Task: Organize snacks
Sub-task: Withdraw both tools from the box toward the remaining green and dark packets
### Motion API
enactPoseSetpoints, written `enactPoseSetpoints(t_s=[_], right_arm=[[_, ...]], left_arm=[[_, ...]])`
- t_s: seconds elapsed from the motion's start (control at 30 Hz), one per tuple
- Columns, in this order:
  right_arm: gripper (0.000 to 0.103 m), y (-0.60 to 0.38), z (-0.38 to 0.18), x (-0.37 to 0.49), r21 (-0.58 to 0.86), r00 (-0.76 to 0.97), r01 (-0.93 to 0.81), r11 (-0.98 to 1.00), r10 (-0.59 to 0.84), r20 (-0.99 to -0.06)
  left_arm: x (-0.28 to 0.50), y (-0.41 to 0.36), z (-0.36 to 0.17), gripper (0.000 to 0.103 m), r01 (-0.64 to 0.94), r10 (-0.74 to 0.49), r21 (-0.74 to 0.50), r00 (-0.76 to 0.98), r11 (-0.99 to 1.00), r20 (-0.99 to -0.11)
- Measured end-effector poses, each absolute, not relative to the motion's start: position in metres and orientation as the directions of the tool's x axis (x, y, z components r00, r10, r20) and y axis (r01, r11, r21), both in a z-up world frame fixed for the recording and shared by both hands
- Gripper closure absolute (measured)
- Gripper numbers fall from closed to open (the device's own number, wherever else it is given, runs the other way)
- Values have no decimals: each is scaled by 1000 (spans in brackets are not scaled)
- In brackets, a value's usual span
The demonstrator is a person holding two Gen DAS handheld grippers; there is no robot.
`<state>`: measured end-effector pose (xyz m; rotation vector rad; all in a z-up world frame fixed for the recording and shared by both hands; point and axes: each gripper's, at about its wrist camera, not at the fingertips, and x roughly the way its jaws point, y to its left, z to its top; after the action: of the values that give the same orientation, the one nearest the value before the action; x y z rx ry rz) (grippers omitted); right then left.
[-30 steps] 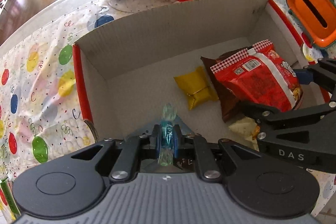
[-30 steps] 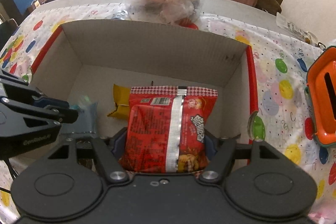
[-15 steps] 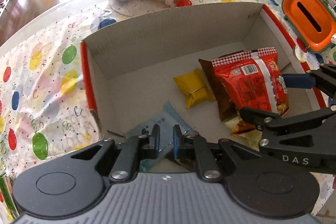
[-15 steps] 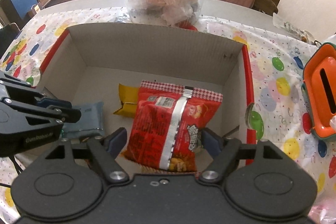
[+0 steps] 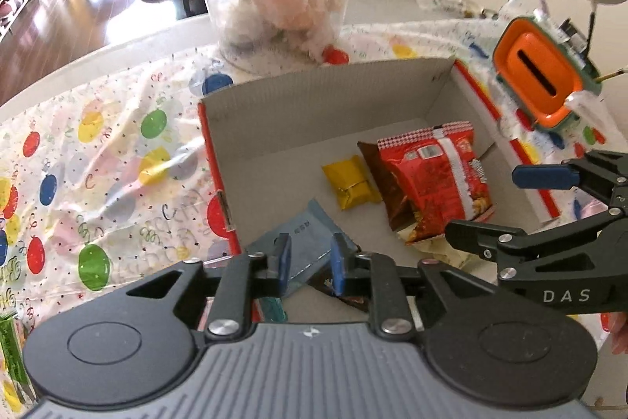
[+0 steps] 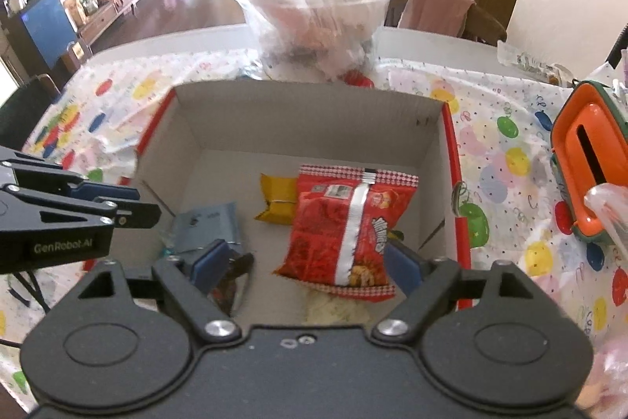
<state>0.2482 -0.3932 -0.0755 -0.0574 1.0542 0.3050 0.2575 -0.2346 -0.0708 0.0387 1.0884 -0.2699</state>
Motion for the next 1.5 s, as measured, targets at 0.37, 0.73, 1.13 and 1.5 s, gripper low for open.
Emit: enactPoseSetpoints(t_s=[0.37, 0.73, 1.13, 1.5], right_arm=[[11, -376, -36, 209, 173, 530, -251, 952, 285, -798], [1, -326, -15, 167, 227, 577, -306, 925, 370, -729], [0, -246, -26, 141, 233, 545, -366, 901, 411, -731], [0, -167, -55, 121, 217, 468, -440, 871, 429, -773]], left_arm=[[215, -192, -44, 40, 236, -232, -123, 521, 964, -821], [167, -133, -22, 31, 231, -237, -118, 595, 966, -768], [122, -49, -21, 21, 163, -179, -92, 666, 982, -724], [102, 49, -46, 21, 11, -70, -82, 641, 997, -765]])
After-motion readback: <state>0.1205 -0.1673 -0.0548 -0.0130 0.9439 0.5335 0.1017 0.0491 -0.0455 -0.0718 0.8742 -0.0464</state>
